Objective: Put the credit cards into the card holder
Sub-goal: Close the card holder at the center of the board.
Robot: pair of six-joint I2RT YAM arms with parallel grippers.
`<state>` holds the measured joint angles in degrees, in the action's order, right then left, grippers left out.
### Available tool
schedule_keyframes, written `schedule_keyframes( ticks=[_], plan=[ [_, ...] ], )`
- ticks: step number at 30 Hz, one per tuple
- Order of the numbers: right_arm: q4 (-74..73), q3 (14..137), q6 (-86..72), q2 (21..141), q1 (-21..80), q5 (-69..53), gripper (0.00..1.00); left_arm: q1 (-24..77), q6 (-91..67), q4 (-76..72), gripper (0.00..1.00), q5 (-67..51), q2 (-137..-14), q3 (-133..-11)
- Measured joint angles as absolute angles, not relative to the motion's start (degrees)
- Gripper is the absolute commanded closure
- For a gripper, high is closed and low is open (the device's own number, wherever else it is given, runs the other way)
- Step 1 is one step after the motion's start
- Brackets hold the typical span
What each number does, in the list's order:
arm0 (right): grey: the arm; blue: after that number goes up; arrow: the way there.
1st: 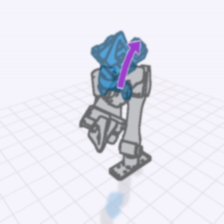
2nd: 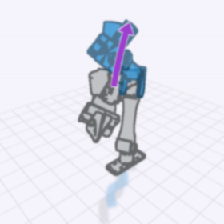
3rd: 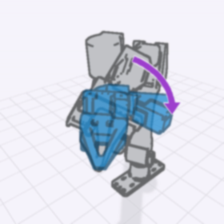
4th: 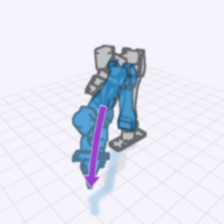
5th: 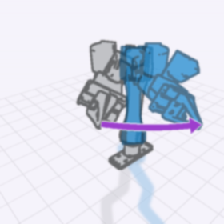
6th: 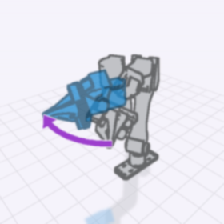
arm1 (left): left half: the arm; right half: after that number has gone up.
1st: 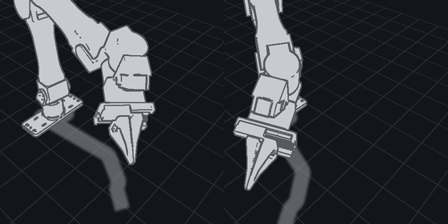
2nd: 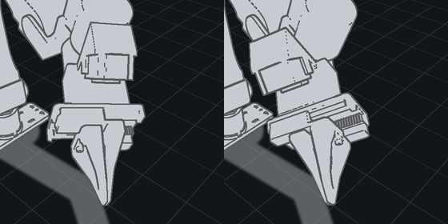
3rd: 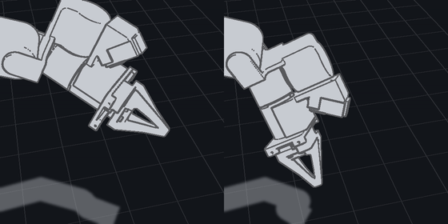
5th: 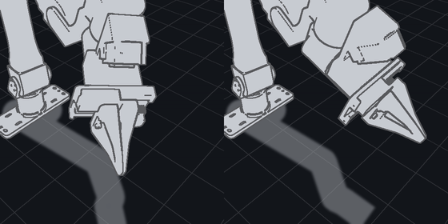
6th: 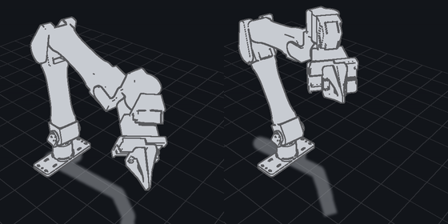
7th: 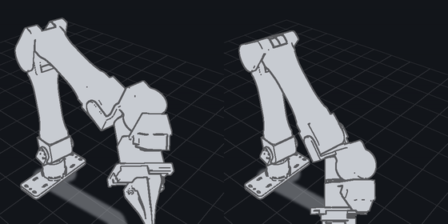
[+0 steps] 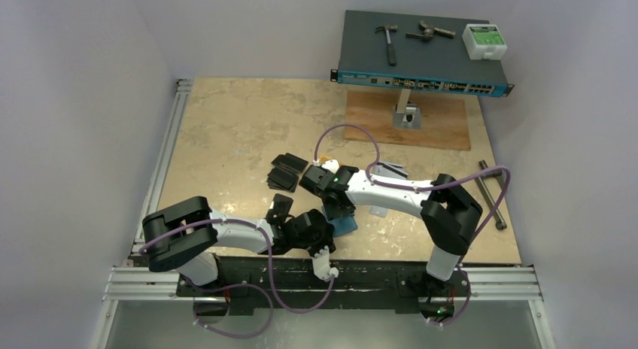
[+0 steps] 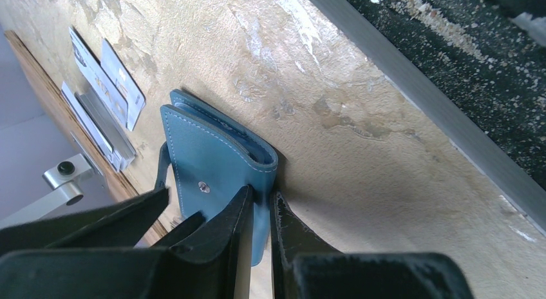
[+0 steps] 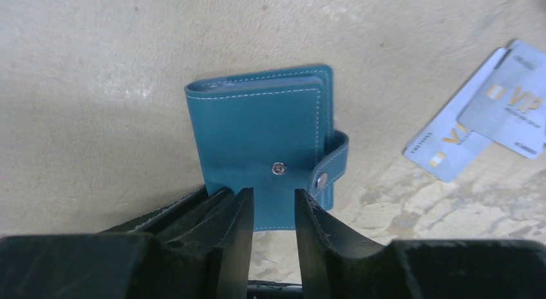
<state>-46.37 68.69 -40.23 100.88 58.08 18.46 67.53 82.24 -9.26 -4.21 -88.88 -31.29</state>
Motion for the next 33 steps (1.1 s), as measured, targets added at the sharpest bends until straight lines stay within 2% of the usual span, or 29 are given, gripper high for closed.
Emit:
schedule_keyframes(
  ticks=[16, 19, 24, 30, 33],
  plan=[
    [-51.5, 73.3, -39.9, 100.1, 58.1, 24.8, 0.6, 67.5, 82.2, -7.9, 1.0, -4.2, -88.6, -31.7],
    [-51.2, 72.9, -39.8, 100.4, 58.2, 24.5, 0.63, 67.5, 82.1, -7.8, 1.0, -4.1, -88.6, -31.7],
    [-50.0, 71.5, -39.7, 101.3, 58.2, 24.3, 0.75, 67.5, 82.1, -7.7, 1.0, -4.1, -88.6, -31.8],
    [-49.0, 70.3, -39.7, 102.8, 58.2, 24.0, 0.82, 67.5, 82.1, -7.4, 1.0, -4.1, -88.6, -31.9],
    [-48.7, 70.3, -39.8, 102.8, 58.2, 24.0, 0.92, 67.5, 82.1, -7.1, 1.0, -4.1, -88.6, -32.0]
  ],
)
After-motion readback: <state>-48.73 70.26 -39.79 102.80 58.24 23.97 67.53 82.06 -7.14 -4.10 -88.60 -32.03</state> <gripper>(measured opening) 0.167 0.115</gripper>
